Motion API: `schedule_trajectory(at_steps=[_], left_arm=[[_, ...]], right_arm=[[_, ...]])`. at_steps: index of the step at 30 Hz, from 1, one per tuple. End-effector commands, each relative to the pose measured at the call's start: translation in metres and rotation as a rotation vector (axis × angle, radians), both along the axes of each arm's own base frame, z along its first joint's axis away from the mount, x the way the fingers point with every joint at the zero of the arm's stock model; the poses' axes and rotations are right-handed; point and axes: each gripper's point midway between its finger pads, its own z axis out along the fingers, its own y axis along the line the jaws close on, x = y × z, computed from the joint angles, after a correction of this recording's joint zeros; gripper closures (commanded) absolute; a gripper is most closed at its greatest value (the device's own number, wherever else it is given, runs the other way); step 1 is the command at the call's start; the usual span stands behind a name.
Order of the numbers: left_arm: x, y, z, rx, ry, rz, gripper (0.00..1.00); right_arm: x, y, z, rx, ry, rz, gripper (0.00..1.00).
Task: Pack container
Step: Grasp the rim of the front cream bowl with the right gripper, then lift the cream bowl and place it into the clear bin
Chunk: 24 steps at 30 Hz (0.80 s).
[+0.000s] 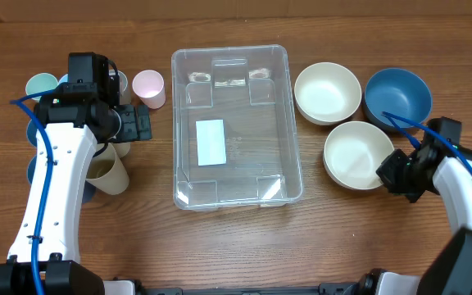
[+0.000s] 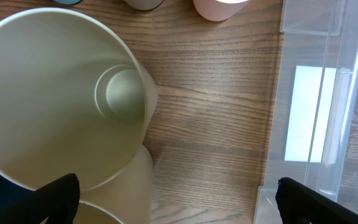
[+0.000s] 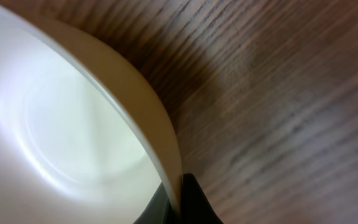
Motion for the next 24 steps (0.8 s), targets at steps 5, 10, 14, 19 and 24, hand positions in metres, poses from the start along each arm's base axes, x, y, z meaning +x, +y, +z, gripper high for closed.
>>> schedule_trajectory(at_steps=[5,10,14,19,24], left_arm=[[0.005,0.001,0.006,0.009,-0.018,-0.014,0.00],[0.005,0.001,0.006,0.009,-0.018,-0.014,0.00],[0.005,0.001,0.006,0.009,-0.018,-0.014,0.00],[0.005,0.001,0.006,0.009,-0.018,-0.014,0.00],[0.005,0.001,0.006,0.009,-0.018,-0.014,0.00]], right_arm=[[0.011,0.013,0.152,-0.074,-0.443,0.030,0.96],[0.024,0.073,0.237,-0.065,-0.668,0.326,0.96],[0.050,0.140,0.260,-0.019,-0.724,0.575,0.96],[0.107,0.223,0.206,-0.023,-0.612,0.818,0.96],[0.161,0.262,0.131,-0.064,-0.532,0.861,0.96]])
